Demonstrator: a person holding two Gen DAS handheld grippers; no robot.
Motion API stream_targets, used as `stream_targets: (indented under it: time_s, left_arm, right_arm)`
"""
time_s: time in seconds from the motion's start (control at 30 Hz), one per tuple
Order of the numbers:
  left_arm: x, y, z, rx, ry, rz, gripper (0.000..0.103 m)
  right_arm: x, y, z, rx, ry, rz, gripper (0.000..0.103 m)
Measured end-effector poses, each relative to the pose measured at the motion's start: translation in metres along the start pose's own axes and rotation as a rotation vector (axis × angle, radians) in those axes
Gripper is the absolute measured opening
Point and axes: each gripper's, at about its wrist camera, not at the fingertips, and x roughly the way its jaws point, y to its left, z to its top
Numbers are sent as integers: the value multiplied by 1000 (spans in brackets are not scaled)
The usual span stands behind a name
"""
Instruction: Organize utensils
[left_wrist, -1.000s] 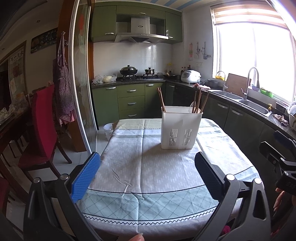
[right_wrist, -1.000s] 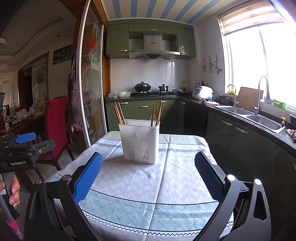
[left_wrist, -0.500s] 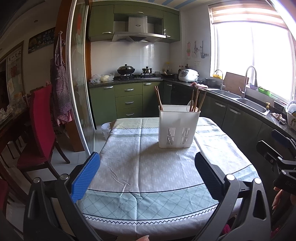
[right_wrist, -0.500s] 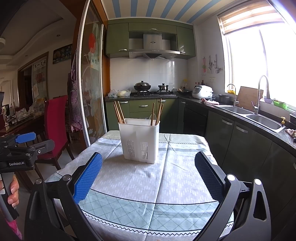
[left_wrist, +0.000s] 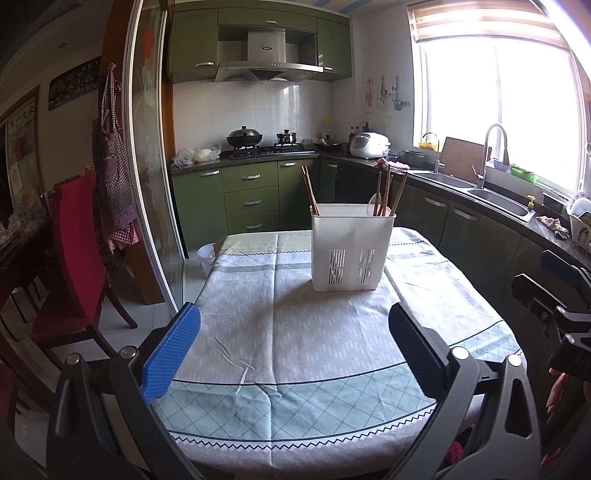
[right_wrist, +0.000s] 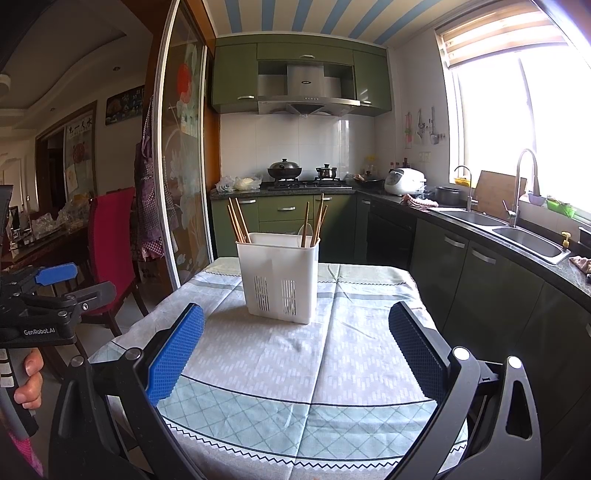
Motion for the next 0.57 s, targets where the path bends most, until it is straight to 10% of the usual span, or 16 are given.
stream_targets:
  time_s: [0.57]
  left_arm:
    - [1,3,0,-10,9,22,97]
  right_arm:
    - [2,0,-1,2,2,0,99]
